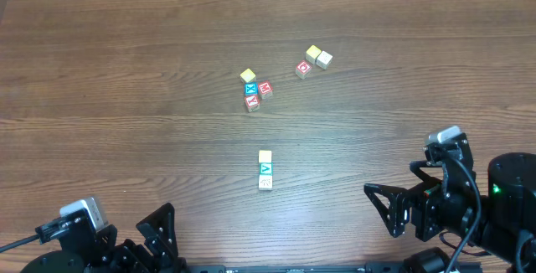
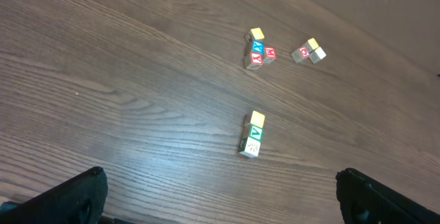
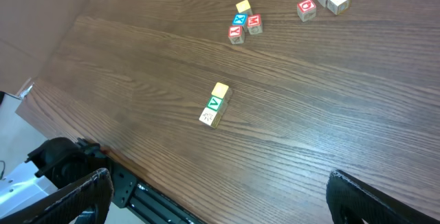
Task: Flip 3 blocks
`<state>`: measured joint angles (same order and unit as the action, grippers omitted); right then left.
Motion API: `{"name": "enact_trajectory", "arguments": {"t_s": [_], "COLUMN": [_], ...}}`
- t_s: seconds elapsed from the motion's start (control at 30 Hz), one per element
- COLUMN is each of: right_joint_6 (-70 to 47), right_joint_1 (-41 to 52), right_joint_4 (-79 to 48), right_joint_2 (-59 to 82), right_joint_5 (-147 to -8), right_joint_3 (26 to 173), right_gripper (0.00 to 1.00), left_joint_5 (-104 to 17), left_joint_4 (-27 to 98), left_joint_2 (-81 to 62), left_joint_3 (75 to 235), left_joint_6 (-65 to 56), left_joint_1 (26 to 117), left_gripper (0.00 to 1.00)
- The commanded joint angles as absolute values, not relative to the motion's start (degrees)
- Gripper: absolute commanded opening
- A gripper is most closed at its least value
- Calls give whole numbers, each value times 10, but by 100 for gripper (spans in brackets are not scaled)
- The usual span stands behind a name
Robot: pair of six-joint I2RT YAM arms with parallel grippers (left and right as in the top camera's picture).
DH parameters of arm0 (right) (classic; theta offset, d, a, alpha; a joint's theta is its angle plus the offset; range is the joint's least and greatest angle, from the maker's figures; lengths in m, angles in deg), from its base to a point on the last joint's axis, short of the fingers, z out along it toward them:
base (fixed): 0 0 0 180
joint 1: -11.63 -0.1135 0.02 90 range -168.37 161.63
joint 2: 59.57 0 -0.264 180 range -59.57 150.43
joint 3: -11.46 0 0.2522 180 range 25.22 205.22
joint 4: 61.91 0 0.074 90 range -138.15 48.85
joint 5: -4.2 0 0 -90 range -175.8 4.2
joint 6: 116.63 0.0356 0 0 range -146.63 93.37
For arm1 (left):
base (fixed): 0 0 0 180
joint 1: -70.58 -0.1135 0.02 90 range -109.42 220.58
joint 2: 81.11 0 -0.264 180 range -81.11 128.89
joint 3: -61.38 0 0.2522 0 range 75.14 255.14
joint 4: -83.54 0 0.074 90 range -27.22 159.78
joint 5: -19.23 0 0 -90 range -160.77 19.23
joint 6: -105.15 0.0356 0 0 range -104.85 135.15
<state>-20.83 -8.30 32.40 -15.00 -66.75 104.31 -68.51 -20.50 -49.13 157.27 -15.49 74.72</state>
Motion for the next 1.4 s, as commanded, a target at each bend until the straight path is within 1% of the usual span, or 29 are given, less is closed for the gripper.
{"name": "enact_trajectory", "arguments": {"t_s": [0.0,0.8,0.93,1.0,1.17,1.23,1.37], "right_joint_6": [-206,-206,-206,-207,-240,-257,-267], "right_joint_1": [-86,-86,-85,-85,-75,-60,-11], "right_joint_4": [322,322,326,303,176,117,-29], "right_joint_2": [-151,-154,-186,-219,-334,-379,-464], "right_joint_5": [-673,-674,-740,-758,-783,-783,-778], "right_joint_3": [1052,1051,1050,1043,964,911,757], "right_gripper": [100,100,100,100,100,100,100], "left_joint_5": [-693,-693,-693,-693,-693,-693,-693], "left_joint_4": [-204,-204,-204,-204,-204,-204,-204], "left_joint_2": [-496,-496,-496,-496,-496,-496,-496], "left_joint_3": [1578,1578,1578,1578,1578,1578,1578], "left_joint_6": [-144,-144,-144,-144,-144,-144,-144], "left_joint_1": [751,751,751,751,751,751,751], "left_gripper": [100,100,100,100,100,100,100]}}
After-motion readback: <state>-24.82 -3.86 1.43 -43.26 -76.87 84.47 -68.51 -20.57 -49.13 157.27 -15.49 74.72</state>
